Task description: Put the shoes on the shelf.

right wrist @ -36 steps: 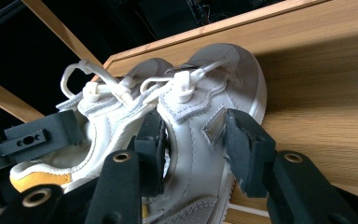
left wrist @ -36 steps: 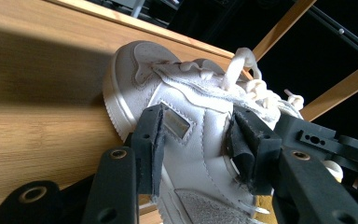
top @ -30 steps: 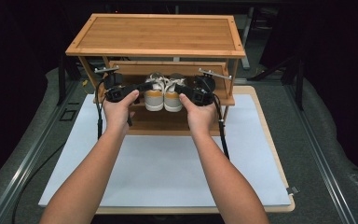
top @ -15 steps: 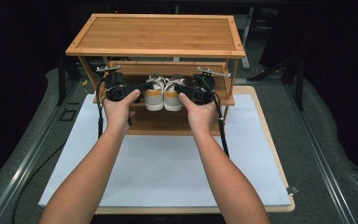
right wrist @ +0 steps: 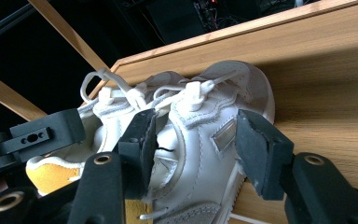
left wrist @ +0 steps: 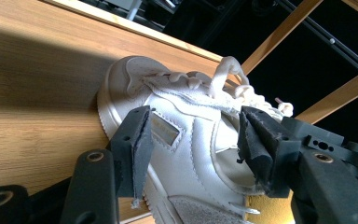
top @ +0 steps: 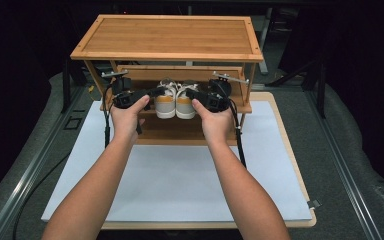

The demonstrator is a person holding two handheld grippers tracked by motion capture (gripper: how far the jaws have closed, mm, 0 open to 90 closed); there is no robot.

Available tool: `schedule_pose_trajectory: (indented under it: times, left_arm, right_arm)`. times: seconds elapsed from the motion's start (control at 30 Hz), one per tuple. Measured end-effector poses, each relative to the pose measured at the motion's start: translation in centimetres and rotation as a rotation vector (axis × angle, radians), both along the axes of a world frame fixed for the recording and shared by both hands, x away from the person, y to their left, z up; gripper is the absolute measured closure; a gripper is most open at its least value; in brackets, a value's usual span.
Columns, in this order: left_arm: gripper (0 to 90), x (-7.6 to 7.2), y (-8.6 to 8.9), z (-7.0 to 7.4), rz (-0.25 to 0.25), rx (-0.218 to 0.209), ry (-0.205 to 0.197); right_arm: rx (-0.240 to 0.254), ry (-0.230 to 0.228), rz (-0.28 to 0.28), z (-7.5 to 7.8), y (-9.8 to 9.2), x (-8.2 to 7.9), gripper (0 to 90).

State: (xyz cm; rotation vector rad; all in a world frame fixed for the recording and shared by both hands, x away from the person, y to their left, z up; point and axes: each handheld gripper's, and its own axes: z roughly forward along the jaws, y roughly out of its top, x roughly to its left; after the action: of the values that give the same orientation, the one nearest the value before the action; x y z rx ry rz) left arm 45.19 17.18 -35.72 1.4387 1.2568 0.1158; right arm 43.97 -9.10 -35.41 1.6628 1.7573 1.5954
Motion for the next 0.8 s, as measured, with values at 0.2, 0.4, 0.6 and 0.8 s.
schedule_pose_trajectory:
  times: [0.2,0.4,0.6,0.8]
  left_arm:
    - [44.7,-0.2,0.2,0.4,-0.002,0.0,-0.003]
    - [44.7,-0.8,0.4,0.9,-0.009,-0.006,-0.016]
    - [44.7,-1.4,0.7,1.4,-0.014,0.0,-0.034]
    - [46.9,-2.0,1.2,1.8,-0.018,-0.004,-0.048]
  right_arm:
    - [0.001,-0.008,0.006,0.3,-0.1,-0.2,48.8]
    - [-0.009,-0.017,0.004,0.7,-0.3,-0.5,49.1]
    - [-0.008,-0.038,0.009,1.2,-0.8,-1.0,49.8]
    - [-0.004,-0.041,0.016,1.5,-1.1,-1.3,52.6]
